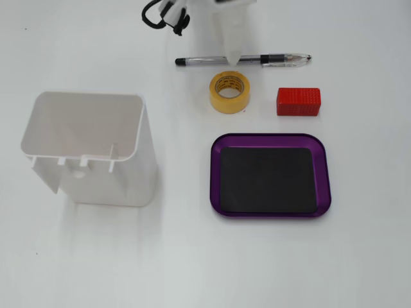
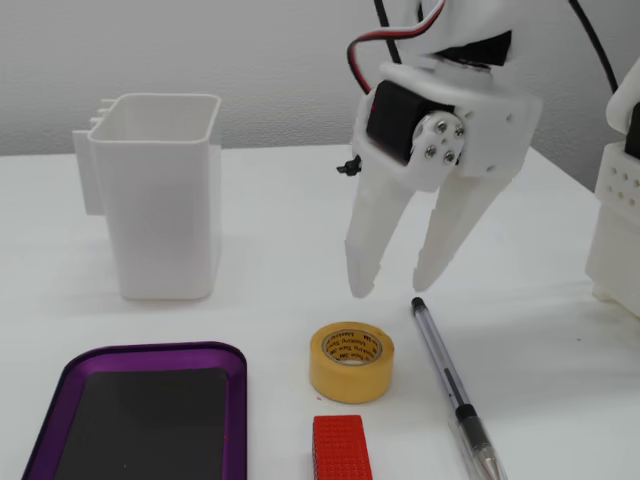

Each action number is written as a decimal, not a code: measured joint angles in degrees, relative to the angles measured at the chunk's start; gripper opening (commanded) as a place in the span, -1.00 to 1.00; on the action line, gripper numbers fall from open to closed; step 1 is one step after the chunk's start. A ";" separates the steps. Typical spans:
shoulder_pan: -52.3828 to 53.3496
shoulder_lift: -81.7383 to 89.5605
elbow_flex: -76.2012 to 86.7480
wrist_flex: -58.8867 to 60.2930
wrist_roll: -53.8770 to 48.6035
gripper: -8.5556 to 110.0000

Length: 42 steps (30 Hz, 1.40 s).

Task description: Pick up the yellow tape and place it in the box.

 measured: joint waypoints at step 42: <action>2.02 -4.39 3.52 -16.88 -0.53 -0.87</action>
